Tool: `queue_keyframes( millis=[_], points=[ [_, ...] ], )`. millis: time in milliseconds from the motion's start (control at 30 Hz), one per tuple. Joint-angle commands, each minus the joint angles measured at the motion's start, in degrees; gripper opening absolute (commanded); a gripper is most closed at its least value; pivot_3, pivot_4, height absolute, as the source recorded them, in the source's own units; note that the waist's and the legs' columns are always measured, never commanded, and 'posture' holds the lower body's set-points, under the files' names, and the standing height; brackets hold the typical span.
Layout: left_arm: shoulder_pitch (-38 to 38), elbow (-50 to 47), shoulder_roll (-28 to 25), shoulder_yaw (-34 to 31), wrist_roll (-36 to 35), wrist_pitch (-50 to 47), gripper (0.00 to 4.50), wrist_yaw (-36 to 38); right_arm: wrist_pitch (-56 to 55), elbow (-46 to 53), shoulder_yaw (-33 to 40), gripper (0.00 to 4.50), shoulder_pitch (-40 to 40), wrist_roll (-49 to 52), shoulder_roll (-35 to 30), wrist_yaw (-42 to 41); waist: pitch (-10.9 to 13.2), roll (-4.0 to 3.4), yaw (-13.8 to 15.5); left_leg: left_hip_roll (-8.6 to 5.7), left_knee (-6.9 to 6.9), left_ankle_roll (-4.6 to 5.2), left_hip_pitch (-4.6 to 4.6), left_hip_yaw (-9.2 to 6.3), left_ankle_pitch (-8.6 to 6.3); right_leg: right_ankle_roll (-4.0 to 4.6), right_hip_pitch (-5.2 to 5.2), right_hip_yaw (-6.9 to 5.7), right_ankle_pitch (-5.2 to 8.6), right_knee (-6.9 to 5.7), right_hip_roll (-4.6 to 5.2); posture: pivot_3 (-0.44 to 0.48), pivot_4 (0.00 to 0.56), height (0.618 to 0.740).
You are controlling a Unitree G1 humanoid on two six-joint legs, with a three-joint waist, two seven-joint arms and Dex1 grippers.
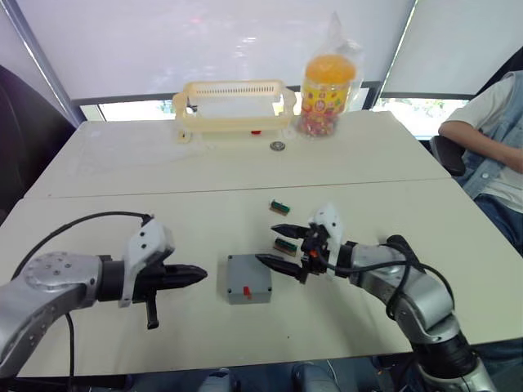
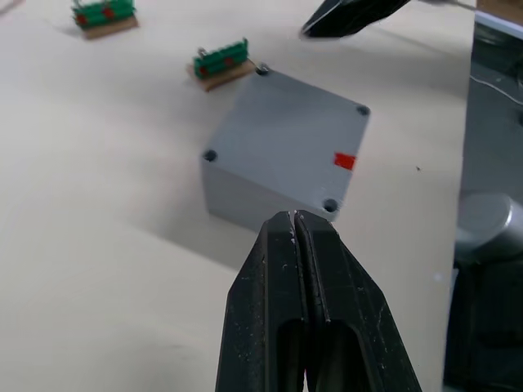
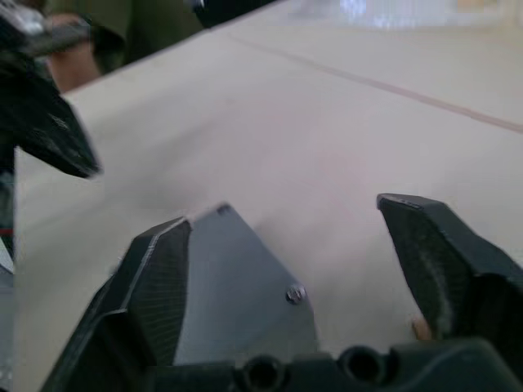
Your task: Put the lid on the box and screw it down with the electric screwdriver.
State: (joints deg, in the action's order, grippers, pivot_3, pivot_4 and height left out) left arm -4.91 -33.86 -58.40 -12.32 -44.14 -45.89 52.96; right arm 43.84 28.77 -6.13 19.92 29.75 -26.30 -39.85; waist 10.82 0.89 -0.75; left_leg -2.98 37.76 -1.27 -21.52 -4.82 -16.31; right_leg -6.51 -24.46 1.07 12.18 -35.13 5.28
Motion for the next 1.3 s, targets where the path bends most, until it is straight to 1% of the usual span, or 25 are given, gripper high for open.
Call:
queue_keyframes(
  millis=[33,167,233,300,333,367,400,433,500,567,600,667,733,867,967,1033,1133,1233,1300],
  points=[
    [-4.5,2.0,0.4,-0.1,-1.7,-0.7,0.00,0.2,5.9,4.0,5.4,3.98,2.2,7.7,-1.5,0.2,0.0,0.01,0.1,0.00,0.00,0.00,0.00,-0.01,0.00,0.00,0.00,0.00,0.00,0.00,0.00,0.000,0.150,0.740],
    [-9.2,4.2,1.3,0.7,-4.6,-2.8,0.00,1.1,13.0,2.7,11.6,3.98,5.8,14.2,-3.3,3.0,0.1,0.03,0.0,0.00,0.00,0.00,0.00,0.00,0.00,-0.01,0.00,0.00,-0.01,0.00,0.00,0.000,0.150,0.740],
    [-10.0,4.6,1.1,1.4,-4.6,-3.0,0.53,2.2,15.1,2.2,14.6,4.06,7.1,15.8,-5.0,4.3,0.1,-0.02,-0.1,-0.01,0.00,0.00,-0.01,0.00,0.00,-0.01,0.00,0.00,-0.01,0.00,0.00,0.000,0.150,0.740],
    [-12.7,5.3,1.7,2.2,-7.3,-5.0,1.33,2.8,17.4,1.7,17.8,4.50,7.6,17.0,-9.9,3.5,0.1,0.01,0.0,-0.02,-0.05,0.01,-0.01,0.02,0.00,-0.01,-0.01,0.00,-0.01,0.02,0.01,0.000,0.150,0.740],
    [-14.3,5.5,2.0,3.0,-8.4,-5.7,1.78,3.5,18.9,1.0,19.8,4.50,7.9,17.7,-12.8,2.9,0.2,0.01,0.2,-0.02,-0.07,0.01,-0.02,0.02,0.00,-0.02,-0.02,-0.01,-0.01,0.03,0.01,0.000,0.150,0.740],
    [-15.6,5.1,2.3,3.7,-9.5,-6.6,2.43,3.7,20.3,0.2,21.9,4.50,7.9,18.7,-15.9,1.9,0.2,0.02,0.4,-0.04,-0.06,0.01,-0.07,-0.01,0.00,-0.02,-0.02,-0.05,0.00,0.04,0.03,0.000,0.150,0.740],
    [-16.7,4.6,2.3,4.9,-9.4,-6.7,2.91,4.6,21.6,-0.9,23.7,4.50,7.6,19.2,-19.4,0.7,0.2,0.03,0.4,-0.06,-0.04,0.01,-0.10,-0.01,0.00,-0.02,-0.02,-0.08,0.00,0.06,0.05,0.000,0.150,0.740],
    [-17.4,4.2,2.4,6.0,-9.2,-6.7,3.40,5.1,22.6,-2.1,24.9,4.50,7.2,19.3,-22.3,-0.2,0.3,-0.02,0.4,-0.08,-0.04,0.01,-0.12,0.00,0.00,-0.03,-0.02,-0.08,0.00,0.09,0.07,0.000,0.150,0.740],
    [-18.5,4.2,2.1,8.5,-6.4,-4.3,4.46,7.4,26.1,-5.3,25.7,4.50,6.6,18.2,-27.9,0.2,0.3,-0.01,0.2,-0.14,-0.02,0.06,-0.14,0.05,-0.02,-0.05,-0.02,-0.05,0.02,0.13,0.16,0.000,0.150,0.740],
    [-19.7,2.7,1.9,10.1,-6.2,-3.5,4.46,9.4,31.0,-7.9,25.4,4.50,4.2,17.1,-35.9,-1.2,0.3,-0.01,0.1,-0.14,-0.02,0.15,-0.12,0.14,-0.07,-0.06,-0.01,-0.03,0.03,0.16,0.18,0.000,0.150,0.740],
    [-20.3,1.5,1.9,10.9,-6.3,-3.3,4.46,10.1,33.2,-9.3,25.6,4.50,3.1,17.0,-38.9,-1.7,0.3,0.00,0.1,-0.13,-0.03,0.20,-0.12,0.16,-0.10,-0.06,-0.02,-0.02,0.03,0.17,0.19,0.000,0.150,0.740],
    [-21.3,-0.3,2.0,13.5,-4.1,-1.4,4.46,11.4,41.0,-13.2,24.6,4.50,2.3,17.0,-43.3,-0.9,0.3,0.00,-0.1,-0.10,-0.03,0.26,-0.14,0.19,-0.14,-0.08,-0.05,-0.01,0.05,0.18,0.20,0.000,0.150,0.740],
    [-22.6,-1.3,2.7,16.1,-1.1,0.5,4.46,11.4,46.7,-15.2,23.9,4.50,0.9,17.5,-45.9,-1.1,0.3,-0.01,0.1,-0.11,-0.03,0.27,-0.15,0.25,-0.14,-0.07,-0.07,0.03,0.05,0.19,0.22,0.000,0.150,0.740],
    [-23.0,-3.2,1.3,19.4,3.5,3.7,4.46,13.7,48.7,-14.5,23.7,4.50,-3.6,18.8,-49.0,-1.4,0.3,-0.01,0.1,-0.12,0.00,0.28,-0.16,0.33,-0.14,-0.07,-0.07,0.03,0.06,0.20,0.23,0.000,0.150,0.740],
    [-23.0,-4.0,1.5,20.4,5.5,4.8,4.46,13.2,48.7,-13.9,24.6,4.50,-8.7,19.5,-51.0,-2.2,0.3,-0.02,0.2,-0.13,0.01,0.30,-0.19,0.39,-0.16,-0.12,-0.08,0.03,0.08,0.20,0.22,0.000,0.150,0.740],
    [-22.4,-5.0,2.5,20.1,4.9,4.3,4.46,12.1,48.7,-13.7,25.7,4.50,-12.3,19.8,-52.8,-3.4,0.3,-0.02,0.2,-0.14,0.10,0.30,-0.27,0.38,-0.16,-0.15,-0.08,-0.01,0.08,0.19,0.21,0.000,0.150,0.740],
    [-21.0,-6.1,3.9,20.2,4.3,3.7,4.46,10.5,48.7,-14.7,27.5,4.50,-15.8,21.6,-53.9,-3.7,0.3,-0.02,0.2,-0.14,0.21,0.34,-0.35,0.36,-0.18,-0.18,-0.08,-0.01,0.09,0.19,0.22,0.000,0.150,0.740],
    [-19.4,-6.6,4.4,20.5,5.0,3.9,4.46,9.7,48.7,-14.1,28.4,4.50,-18.7,22.5,-53.7,-3.2,0.3,-0.01,0.1,-0.15,0.23,0.36,-0.35,0.35,-0.19,-0.19,-0.08,0.00,0.09,0.19,0.22,0.000,0.150,0.740],
    [-19.0,-6.7,4.9,20.4,4.9,3.6,4.46,9.0,48.7,-14.7,28.2,4.50,-18.7,22.0,-52.4,-1.9,0.3,-0.01,0.2,-0.15,0.23,0.36,-0.35,0.35,-0.19,-0.19,-0.08,-0.01,0.10,0.18,0.21,0.000,0.150,0.740]
  ],
)
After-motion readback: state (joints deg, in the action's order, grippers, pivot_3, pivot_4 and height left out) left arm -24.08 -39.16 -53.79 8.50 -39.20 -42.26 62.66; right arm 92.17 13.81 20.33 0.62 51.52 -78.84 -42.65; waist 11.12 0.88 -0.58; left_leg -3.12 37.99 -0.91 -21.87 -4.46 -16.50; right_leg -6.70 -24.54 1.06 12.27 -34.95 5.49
